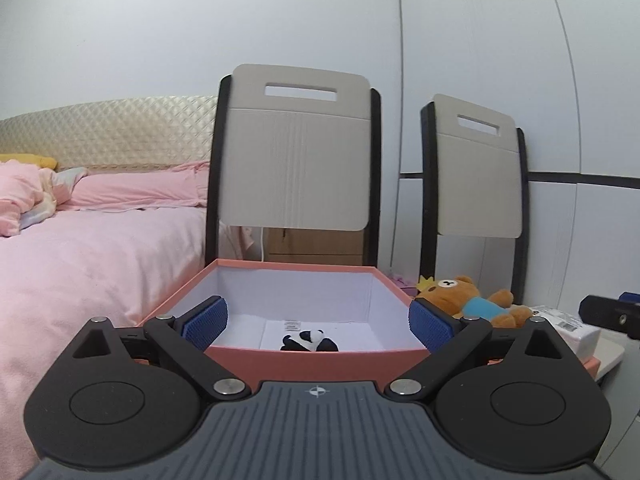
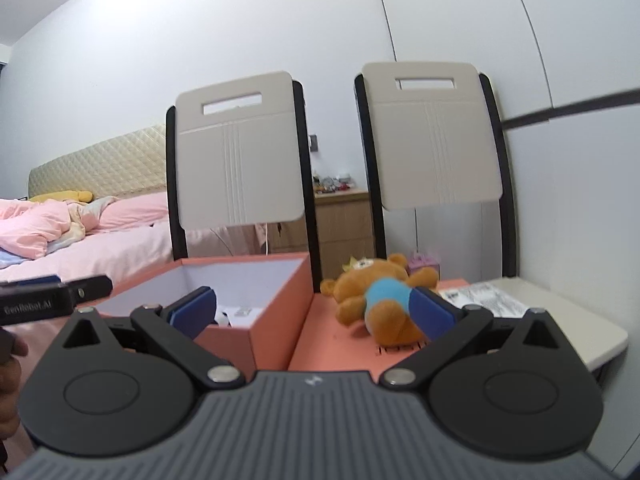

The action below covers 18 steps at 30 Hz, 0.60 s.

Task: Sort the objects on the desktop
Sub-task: 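Withdraw the left gripper from the box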

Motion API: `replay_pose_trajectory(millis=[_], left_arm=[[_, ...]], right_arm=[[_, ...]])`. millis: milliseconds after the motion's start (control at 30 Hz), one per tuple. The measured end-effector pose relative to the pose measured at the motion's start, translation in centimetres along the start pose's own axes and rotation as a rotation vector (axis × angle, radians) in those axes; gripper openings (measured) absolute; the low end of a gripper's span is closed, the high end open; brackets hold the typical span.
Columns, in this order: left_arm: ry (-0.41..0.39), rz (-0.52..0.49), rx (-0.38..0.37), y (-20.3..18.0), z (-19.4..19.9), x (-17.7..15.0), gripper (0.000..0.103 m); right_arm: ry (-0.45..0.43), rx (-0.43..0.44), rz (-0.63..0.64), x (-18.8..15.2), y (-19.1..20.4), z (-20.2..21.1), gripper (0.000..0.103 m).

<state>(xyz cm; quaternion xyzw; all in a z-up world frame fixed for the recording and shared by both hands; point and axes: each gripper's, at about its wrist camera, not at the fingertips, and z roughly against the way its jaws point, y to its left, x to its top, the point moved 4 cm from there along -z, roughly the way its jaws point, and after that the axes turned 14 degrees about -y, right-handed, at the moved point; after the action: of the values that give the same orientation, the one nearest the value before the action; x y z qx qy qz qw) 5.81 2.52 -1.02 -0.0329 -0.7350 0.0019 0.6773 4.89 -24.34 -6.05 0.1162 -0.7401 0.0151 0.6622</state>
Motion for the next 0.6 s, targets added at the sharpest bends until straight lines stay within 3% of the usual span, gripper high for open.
replay_pose_trajectory(millis=[267,600], left_arm=[[-0.016,0.027,-0.003,-0.2,0.4,0.5,0.099],[-0.02,0.032,-0.011,-0.1,0.9,0.5,0.1]], right_arm=[[0.011,0.03,-0.002,0.0,0.4,0.4,0.103],[0.02,0.009,-0.04,0.4,-0.7,0.8,0.103]])
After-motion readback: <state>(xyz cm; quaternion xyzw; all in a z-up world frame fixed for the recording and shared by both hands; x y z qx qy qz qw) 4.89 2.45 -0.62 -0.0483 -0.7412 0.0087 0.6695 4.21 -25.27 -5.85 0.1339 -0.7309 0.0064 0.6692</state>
